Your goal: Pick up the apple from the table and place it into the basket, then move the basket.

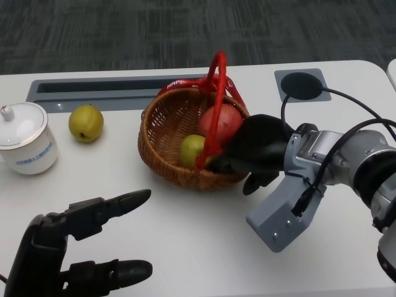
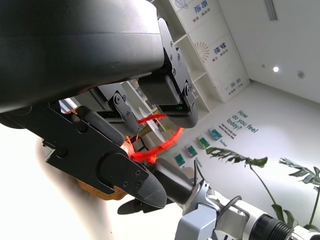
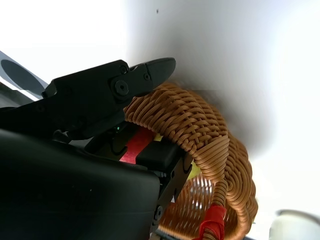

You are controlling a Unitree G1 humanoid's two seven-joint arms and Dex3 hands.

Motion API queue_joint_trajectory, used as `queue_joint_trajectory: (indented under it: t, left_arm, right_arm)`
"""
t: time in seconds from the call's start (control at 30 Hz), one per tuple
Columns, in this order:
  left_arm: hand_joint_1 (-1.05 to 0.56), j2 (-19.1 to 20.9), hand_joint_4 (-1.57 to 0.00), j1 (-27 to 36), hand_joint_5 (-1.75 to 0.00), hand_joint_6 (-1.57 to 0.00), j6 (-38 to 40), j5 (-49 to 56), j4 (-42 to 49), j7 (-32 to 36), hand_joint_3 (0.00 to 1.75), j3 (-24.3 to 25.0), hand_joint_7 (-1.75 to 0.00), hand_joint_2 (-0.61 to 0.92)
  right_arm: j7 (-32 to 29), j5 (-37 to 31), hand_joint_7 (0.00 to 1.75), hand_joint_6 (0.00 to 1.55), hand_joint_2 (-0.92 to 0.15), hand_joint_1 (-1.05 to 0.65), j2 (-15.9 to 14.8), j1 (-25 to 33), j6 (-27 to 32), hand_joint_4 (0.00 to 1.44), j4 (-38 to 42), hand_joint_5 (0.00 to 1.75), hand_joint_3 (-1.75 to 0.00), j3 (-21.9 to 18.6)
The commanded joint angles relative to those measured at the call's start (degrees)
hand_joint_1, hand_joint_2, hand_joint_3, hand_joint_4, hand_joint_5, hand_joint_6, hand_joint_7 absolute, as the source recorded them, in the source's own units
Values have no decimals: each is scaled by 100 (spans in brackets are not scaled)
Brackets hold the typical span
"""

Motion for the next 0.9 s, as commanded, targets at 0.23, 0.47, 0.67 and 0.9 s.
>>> queue_joint_trajectory:
  t: [0.23, 0.47, 0.67, 0.9]
  left_arm:
    - [-56, -74, -96, 145, -2, -86, -135, 96, -88, 202, 0, 49, -1, 72]
    - [-55, -178, -97, 228, -2, -87, -158, 174, -163, 271, 0, 78, -1, 72]
    - [-55, -278, -96, 451, -1, -87, -91, 262, -464, 350, 0, 60, -1, 73]
    - [-53, -375, -96, 715, -1, -86, -133, 257, -704, 407, 0, 28, 0, 73]
  right_arm:
    - [-581, 14, 5, 83, -92, -34, 221, -21, 200, 97, 38, 6, -12, -56]
    - [-116, 243, 5, 94, -92, -27, 225, -18, 133, 107, 65, 6, -7, -277]
    - [272, 454, 4, 97, -92, -28, 175, 111, -3, 113, 63, 6, -4, -490]
    - [525, 633, 2, 98, -92, -28, 164, 299, -3, 113, 65, 3, -3, -687]
